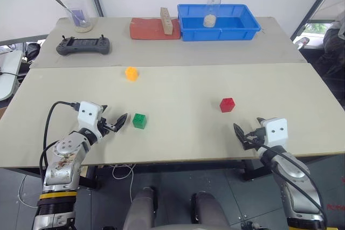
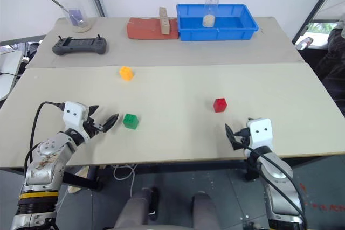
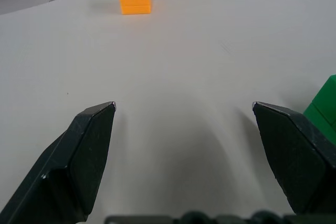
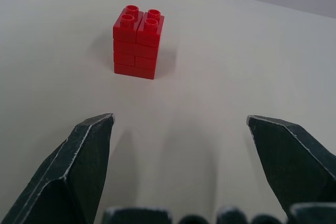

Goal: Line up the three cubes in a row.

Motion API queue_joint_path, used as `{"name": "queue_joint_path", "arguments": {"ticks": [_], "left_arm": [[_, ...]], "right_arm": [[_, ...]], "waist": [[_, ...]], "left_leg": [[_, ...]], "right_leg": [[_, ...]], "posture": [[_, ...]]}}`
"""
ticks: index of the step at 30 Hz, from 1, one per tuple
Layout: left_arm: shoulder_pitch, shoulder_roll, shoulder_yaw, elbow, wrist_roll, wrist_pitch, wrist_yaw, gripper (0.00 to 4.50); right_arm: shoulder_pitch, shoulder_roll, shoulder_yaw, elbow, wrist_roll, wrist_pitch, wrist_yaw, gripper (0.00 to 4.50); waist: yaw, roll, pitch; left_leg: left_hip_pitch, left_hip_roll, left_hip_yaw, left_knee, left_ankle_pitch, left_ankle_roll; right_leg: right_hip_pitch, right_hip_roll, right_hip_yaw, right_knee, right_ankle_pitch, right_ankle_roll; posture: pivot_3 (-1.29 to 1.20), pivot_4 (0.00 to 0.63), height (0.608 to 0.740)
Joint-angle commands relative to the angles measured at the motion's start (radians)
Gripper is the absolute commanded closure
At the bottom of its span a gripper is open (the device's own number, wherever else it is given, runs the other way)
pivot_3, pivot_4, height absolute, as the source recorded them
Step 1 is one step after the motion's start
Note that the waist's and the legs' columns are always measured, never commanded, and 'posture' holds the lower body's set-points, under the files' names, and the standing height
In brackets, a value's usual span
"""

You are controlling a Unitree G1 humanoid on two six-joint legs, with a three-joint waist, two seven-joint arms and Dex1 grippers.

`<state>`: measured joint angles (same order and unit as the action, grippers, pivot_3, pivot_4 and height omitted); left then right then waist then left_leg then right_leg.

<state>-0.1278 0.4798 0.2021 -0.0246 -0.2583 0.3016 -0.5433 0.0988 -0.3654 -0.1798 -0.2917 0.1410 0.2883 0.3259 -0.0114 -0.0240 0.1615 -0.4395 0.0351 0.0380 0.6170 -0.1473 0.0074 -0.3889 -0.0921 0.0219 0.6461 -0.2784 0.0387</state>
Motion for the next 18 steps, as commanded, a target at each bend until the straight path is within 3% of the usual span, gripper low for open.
{"name": "queue_joint_path", "arguments": {"ticks": [1,6,14,18], "left_arm": [[0.010,0.016,0.028,-0.020,-0.012,-0.027,-0.008,0.06],[0.022,0.035,0.036,-0.008,-0.004,-0.067,-0.026,0.06],[-0.026,0.132,0.046,-0.046,-0.131,-0.044,-0.230,0.06],[-0.097,0.186,0.002,-0.107,-0.202,0.021,-0.343,0.06]], "right_arm": [[0.001,-0.021,-0.036,-0.004,0.009,-0.044,0.013,0.00],[0.001,-0.059,-0.059,0.028,0.024,-0.083,0.058,0.00],[0.031,-0.153,-0.094,-0.039,0.157,-0.041,0.232,0.00],[0.012,-0.149,-0.087,-0.052,0.133,-0.020,0.185,0.00]], "waist": [[0.000,0.000,0.000],[0.000,0.000,0.000],[0.001,0.000,0.000],[0.005,-0.001,0.000]], "left_leg": [[0.000,0.000,0.000,0.000,0.000,0.000],[0.000,0.000,0.000,0.000,0.000,0.000],[0.000,0.001,0.001,0.000,0.000,0.000],[0.000,0.001,0.001,0.000,0.000,0.000]], "right_leg": [[0.000,0.000,0.000,0.000,0.000,0.000],[0.000,0.000,0.000,0.000,0.000,0.000],[0.000,0.000,0.000,0.000,0.000,0.000],[0.000,0.000,0.000,0.000,0.000,0.000]], "posture": [[0.00,0.150,0.740],[0.00,0.150,0.740],[0.00,0.150,0.740],[0.00,0.150,0.740]]}}
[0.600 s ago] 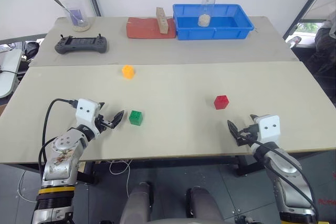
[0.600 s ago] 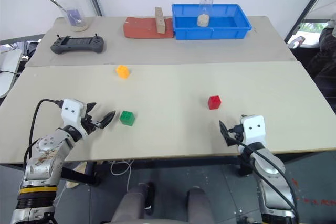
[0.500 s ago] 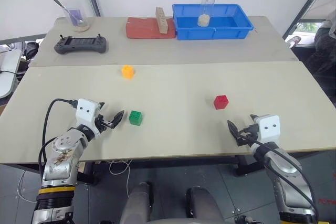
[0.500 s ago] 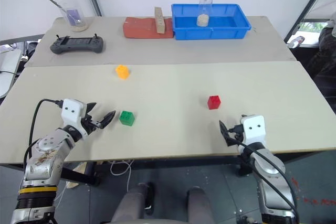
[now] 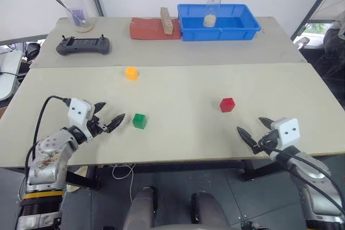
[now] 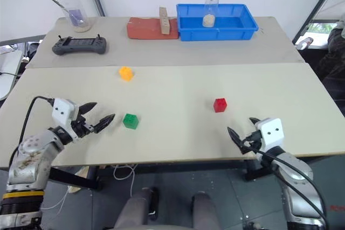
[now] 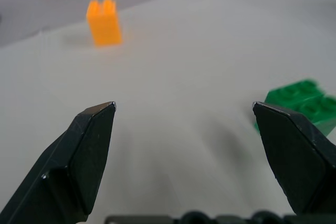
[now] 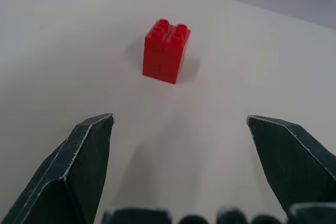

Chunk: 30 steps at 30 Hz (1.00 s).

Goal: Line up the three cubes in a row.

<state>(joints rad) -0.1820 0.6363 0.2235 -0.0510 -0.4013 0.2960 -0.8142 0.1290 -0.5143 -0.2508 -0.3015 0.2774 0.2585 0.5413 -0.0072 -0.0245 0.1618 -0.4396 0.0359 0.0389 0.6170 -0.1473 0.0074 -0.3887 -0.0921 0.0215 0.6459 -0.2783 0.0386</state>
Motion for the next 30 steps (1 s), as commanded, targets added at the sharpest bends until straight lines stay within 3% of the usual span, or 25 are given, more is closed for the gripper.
{"name": "queue_joint_path", "arguments": {"ticks": [1,6,12,20,30], "left_arm": [[-0.056,0.039,-0.036,-0.095,-0.067,0.034,-0.100,0.06],[-0.168,0.072,-0.140,-0.191,-0.130,0.097,-0.232,0.06],[-0.285,0.035,-0.240,-0.199,-0.121,0.090,-0.290,0.06],[-0.335,-0.012,-0.265,-0.151,-0.105,0.081,-0.291,0.06],[-0.296,0.001,-0.245,-0.207,-0.120,0.110,-0.262,0.06]], "right_arm": [[-0.025,0.008,-0.007,-0.049,-0.008,0.019,-0.046,0.00],[-0.066,0.073,0.054,-0.098,-0.044,0.087,-0.148,0.00],[-0.161,0.126,0.111,-0.075,-0.091,0.152,-0.231,0.00],[-0.321,0.210,0.163,0.076,-0.120,0.160,-0.296,0.00],[-0.370,0.281,0.168,0.219,-0.176,0.124,-0.392,0.00]], "waist": [[0.000,0.000,0.000],[-0.002,0.000,0.000],[-0.006,0.000,0.000],[-0.007,0.000,0.000],[-0.006,0.000,0.000]], "left_leg": [[0.000,0.000,0.000,0.000,0.000,0.000],[0.000,-0.001,0.001,0.000,0.000,0.000],[0.000,-0.001,0.001,0.000,0.001,0.000],[-0.001,0.000,0.000,0.006,0.001,0.001],[-0.002,0.000,0.000,0.007,0.001,0.001]], "right_leg": [[0.000,0.000,0.000,0.000,0.000,0.000],[0.000,0.001,0.000,0.000,0.000,0.000],[-0.001,0.002,0.002,0.000,0.000,0.000],[0.000,0.006,0.003,0.001,0.000,0.001],[0.000,0.006,0.005,0.001,0.000,0.001]], "posture": [[0.00,0.150,0.740],[0.00,0.150,0.740],[0.00,0.150,0.740],[0.00,0.150,0.740],[0.00,0.150,0.740]]}}
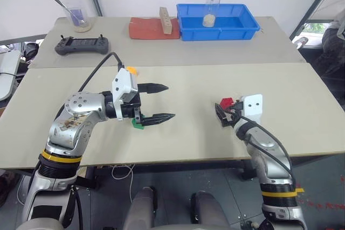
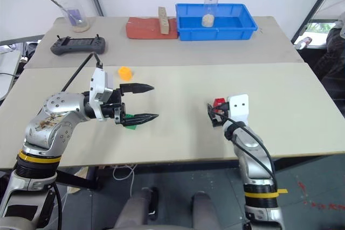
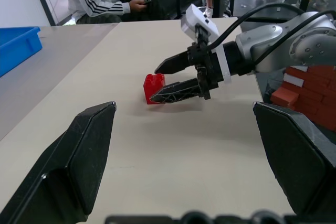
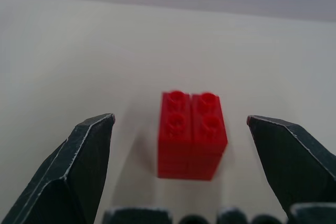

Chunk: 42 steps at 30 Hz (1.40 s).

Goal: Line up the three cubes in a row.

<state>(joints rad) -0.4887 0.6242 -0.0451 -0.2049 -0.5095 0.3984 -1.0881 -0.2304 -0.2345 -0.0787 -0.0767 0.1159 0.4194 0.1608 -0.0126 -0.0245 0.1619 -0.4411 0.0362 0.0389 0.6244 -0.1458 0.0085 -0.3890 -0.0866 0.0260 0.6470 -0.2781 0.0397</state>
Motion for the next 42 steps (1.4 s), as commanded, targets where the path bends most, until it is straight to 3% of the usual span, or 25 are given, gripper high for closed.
{"name": "queue_joint_path", "arguments": {"ticks": [1,10,11,16,20,25,30,36,42], "left_arm": [[0.017,0.015,0.025,-0.059,-0.012,0.009,0.015,0.06],[0.033,0.022,0.039,-0.066,-0.011,0.016,0.028,0.00],[0.036,0.022,0.041,-0.066,-0.011,0.014,0.029,0.00],[0.065,0.025,0.052,-0.076,-0.014,0.006,0.028,0.00],[0.112,0.040,0.078,-0.081,-0.020,-0.010,0.015,0.00],[0.188,0.055,0.102,-0.087,-0.004,-0.041,0.012,0.00],[0.268,0.066,0.140,-0.152,-0.025,-0.031,0.045,0.00],[0.354,0.086,0.189,-0.245,-0.053,-0.006,0.075,0.00],[0.438,0.100,0.222,-0.304,-0.074,0.005,0.097,0.00]], "right_arm": [[-0.010,0.005,-0.005,-0.001,-0.013,-0.043,-0.010,0.00],[-0.039,-0.011,0.006,0.079,-0.023,-0.117,0.047,2.93],[-0.045,-0.019,0.010,0.088,-0.027,-0.124,0.057,3.10],[-0.084,-0.079,0.033,0.084,0.004,-0.130,0.182,3.10],[-0.185,-0.171,0.096,0.142,0.072,-0.172,0.479,3.10],[-0.367,-0.239,0.187,0.440,0.073,-0.356,0.846,3.10],[-0.516,-0.235,0.238,0.738,0.043,-0.550,1.072,3.10],[-0.646,-0.224,0.242,1.017,0.001,-0.738,1.202,3.10],[-0.706,-0.199,0.257,1.131,-0.040,-0.788,1.297,3.10]], "waist": [[-0.001,0.000,0.000],[-0.003,0.000,0.000],[-0.003,0.000,0.000],[-0.003,0.000,0.000],[-0.011,0.000,0.000],[-0.010,0.000,0.001],[-0.004,0.000,0.001],[-0.006,0.000,0.001],[-0.009,0.000,0.001]], "left_leg": [[0.000,0.000,0.000,0.000,0.000,0.000],[0.000,0.001,0.000,0.000,0.000,0.000],[0.000,0.001,0.000,0.000,0.000,0.000],[0.000,0.001,0.000,0.000,0.000,0.000],[0.000,0.001,0.001,0.001,0.000,0.000],[0.001,0.008,0.002,0.002,0.000,0.000],[0.001,0.011,0.004,0.001,0.000,0.000],[0.001,0.012,0.007,0.001,0.000,0.000],[0.002,0.013,0.009,0.001,0.000,0.000]], "right_leg": [[0.000,0.000,0.000,0.000,0.000,0.000],[0.000,0.001,0.001,0.000,0.000,0.000],[0.000,0.001,0.001,0.000,0.000,0.000],[0.000,0.001,0.001,0.000,0.000,0.000],[0.000,0.001,0.002,0.000,0.000,0.000],[0.000,0.008,0.004,-0.001,0.002,-0.001],[-0.001,0.011,0.004,-0.001,0.002,-0.004],[-0.002,0.010,0.006,-0.001,0.003,-0.004],[-0.003,0.011,0.007,0.000,0.003,-0.005]], "posture": [[0.00,0.150,0.740],[0.00,0.150,0.740],[0.00,0.150,0.740],[0.00,0.150,0.740],[0.00,0.150,0.740],[0.00,0.150,0.740],[0.00,0.150,0.740],[0.00,0.150,0.740],[0.00,0.150,0.740]]}}
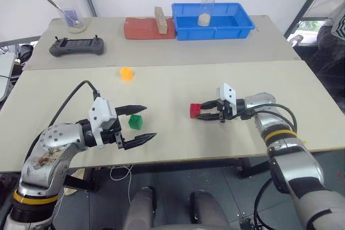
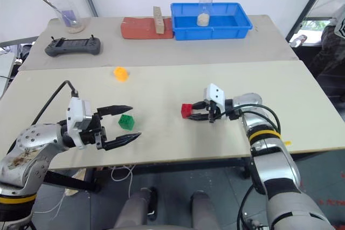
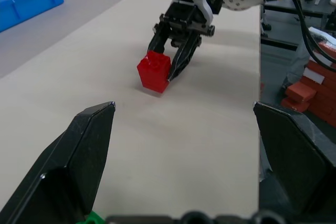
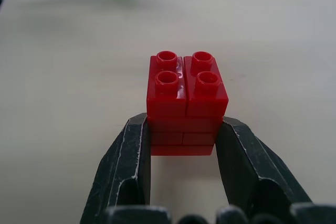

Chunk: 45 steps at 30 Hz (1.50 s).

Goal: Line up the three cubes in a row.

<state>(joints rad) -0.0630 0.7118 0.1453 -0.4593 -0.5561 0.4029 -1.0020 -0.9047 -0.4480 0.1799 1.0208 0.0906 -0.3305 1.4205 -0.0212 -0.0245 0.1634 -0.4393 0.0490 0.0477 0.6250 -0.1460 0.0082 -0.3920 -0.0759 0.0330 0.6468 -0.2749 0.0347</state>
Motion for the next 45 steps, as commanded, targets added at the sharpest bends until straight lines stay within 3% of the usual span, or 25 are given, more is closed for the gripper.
{"name": "queue_joint_path", "arguments": {"ticks": [1,2,4,10,16,23,27,35,45], "left_arm": [[0.016,0.012,0.030,-0.054,-0.027,0.001,0.014,0.00],[0.018,0.011,0.028,-0.058,-0.027,0.002,0.017,0.00],[0.015,0.009,0.024,-0.062,-0.027,0.008,0.025,0.00],[0.026,-0.007,0.015,-0.077,-0.028,0.020,0.055,0.00],[0.110,-0.074,0.046,-0.120,-0.004,0.023,0.195,0.00],[0.292,-0.257,0.072,-0.189,0.122,-0.032,0.478,0.00],[0.308,-0.344,0.036,-0.154,0.208,-0.083,0.576,0.00],[0.227,-0.455,-0.073,0.057,0.349,-0.196,0.668,0.00],[0.129,-0.517,-0.132,0.208,0.397,-0.268,0.691,0.00]], "right_arm": [[-0.036,0.020,-0.002,0.049,-0.023,-0.046,0.039,3.10],[-0.042,0.025,-0.003,0.064,-0.030,-0.050,0.038,3.10],[-0.055,0.029,-0.007,0.096,-0.049,-0.066,0.032,2.03],[-0.085,-0.007,-0.036,0.131,-0.067,-0.073,0.029,0.02],[-0.041,-0.075,-0.089,-0.063,0.014,0.050,0.100,0.02],[0.292,-0.147,-0.144,-0.972,0.248,0.617,-0.069,0.02],[0.421,-0.174,-0.148,-1.286,0.349,0.825,-0.174,0.02],[0.485,-0.204,-0.150,-1.420,0.409,0.930,-0.274,0.02],[0.503,-0.211,-0.189,-1.468,0.452,0.964,-0.389,0.02]], "waist": [[0.000,0.000,0.000],[0.000,0.000,0.000],[0.002,0.000,0.000],[0.003,0.000,0.000],[0.003,0.000,0.000],[0.009,0.000,0.000],[0.016,0.000,0.000],[0.022,-0.002,0.001],[0.021,-0.003,0.000]], "left_leg": [[0.000,0.000,0.000,0.000,0.000,0.000],[0.000,0.000,0.000,0.000,0.000,0.000],[0.000,0.000,0.001,0.000,0.000,0.000],[0.000,0.000,0.003,0.000,0.000,0.000],[0.000,0.000,0.005,0.000,0.000,0.000],[0.001,0.003,0.005,-0.003,0.000,-0.001],[-0.001,0.002,0.007,-0.002,-0.005,-0.008],[-0.004,0.000,0.014,0.000,-0.005,-0.009],[-0.008,0.001,0.014,0.002,-0.003,-0.005]], "right_leg": [[0.000,0.000,0.000,0.000,0.000,0.000],[0.000,0.000,0.000,0.000,0.000,0.000],[0.000,0.000,0.000,0.000,0.000,-0.001],[-0.001,-0.001,0.001,0.000,0.000,-0.001],[-0.002,-0.001,0.003,0.000,0.000,-0.001],[-0.003,-0.002,0.006,0.001,0.001,-0.001],[-0.005,-0.003,0.007,0.000,0.001,-0.001],[-0.011,-0.007,0.008,-0.004,0.007,-0.004],[-0.012,-0.001,0.010,-0.005,0.011,0.002]], "posture": [[0.00,0.150,0.740],[0.00,0.150,0.740],[0.00,0.150,0.740],[0.00,0.150,0.740],[0.00,0.150,0.740],[0.00,0.150,0.740],[0.00,0.150,0.740],[0.00,0.150,0.740],[0.00,0.150,0.740]]}}
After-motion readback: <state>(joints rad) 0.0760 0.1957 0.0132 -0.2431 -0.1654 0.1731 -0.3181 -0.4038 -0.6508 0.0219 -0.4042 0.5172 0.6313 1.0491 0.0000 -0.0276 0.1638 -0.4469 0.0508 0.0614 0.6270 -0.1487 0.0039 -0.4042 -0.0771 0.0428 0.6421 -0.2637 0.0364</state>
